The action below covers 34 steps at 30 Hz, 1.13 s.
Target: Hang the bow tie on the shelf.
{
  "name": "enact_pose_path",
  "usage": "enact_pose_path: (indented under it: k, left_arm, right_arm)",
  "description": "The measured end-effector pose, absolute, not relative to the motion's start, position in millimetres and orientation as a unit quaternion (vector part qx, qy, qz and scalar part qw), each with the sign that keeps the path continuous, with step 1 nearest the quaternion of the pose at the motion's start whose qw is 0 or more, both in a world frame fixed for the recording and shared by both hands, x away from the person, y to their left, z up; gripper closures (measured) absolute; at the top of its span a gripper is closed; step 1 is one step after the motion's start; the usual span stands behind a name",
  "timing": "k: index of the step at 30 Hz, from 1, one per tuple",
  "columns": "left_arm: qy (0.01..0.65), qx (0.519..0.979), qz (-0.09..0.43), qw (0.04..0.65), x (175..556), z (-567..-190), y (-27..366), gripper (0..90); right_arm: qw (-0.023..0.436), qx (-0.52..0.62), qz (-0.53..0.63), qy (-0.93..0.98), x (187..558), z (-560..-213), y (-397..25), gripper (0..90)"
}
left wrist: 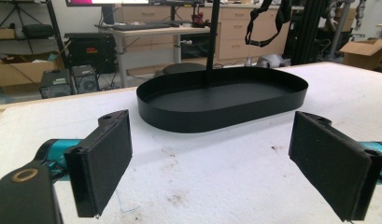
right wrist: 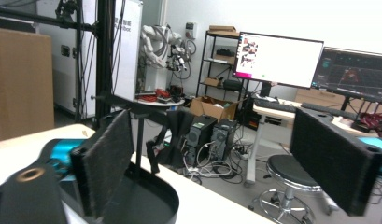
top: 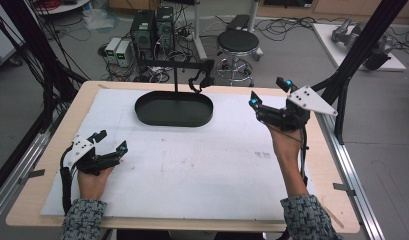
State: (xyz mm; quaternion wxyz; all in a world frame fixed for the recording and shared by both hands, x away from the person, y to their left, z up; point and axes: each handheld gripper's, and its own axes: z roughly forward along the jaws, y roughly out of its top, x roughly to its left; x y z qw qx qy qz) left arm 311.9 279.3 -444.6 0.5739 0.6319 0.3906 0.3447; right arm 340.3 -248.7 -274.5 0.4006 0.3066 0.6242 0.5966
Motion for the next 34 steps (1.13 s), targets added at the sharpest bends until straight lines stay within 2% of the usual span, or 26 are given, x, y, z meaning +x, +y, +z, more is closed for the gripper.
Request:
enact_pose_path:
  k: [9,17,26,34]
  left_arm:
    - [0.392,0.633,0.344,0.572,312.0,-445.1,278.6,13.5]
    - [0.391,0.636,0.343,0.570,312.1,-445.4,278.3,13.5]
    - [0.393,0.637,0.342,0.569,312.3,-445.7,278.3,13.5]
    - [0.393,0.636,0.342,0.570,312.5,-445.5,278.6,13.5]
  right_arm:
    - [0.410,0.296,0.602,0.618,303.3,-318.6,-259.9,11.6]
    - [0.394,0.305,0.594,0.631,278.1,-362.9,-268.9,11.5]
    - [0.372,0.334,0.574,0.649,266.0,-402.7,-279.3,11.5]
    - [0.368,0.345,0.564,0.654,265.2,-413.7,-279.4,11.5]
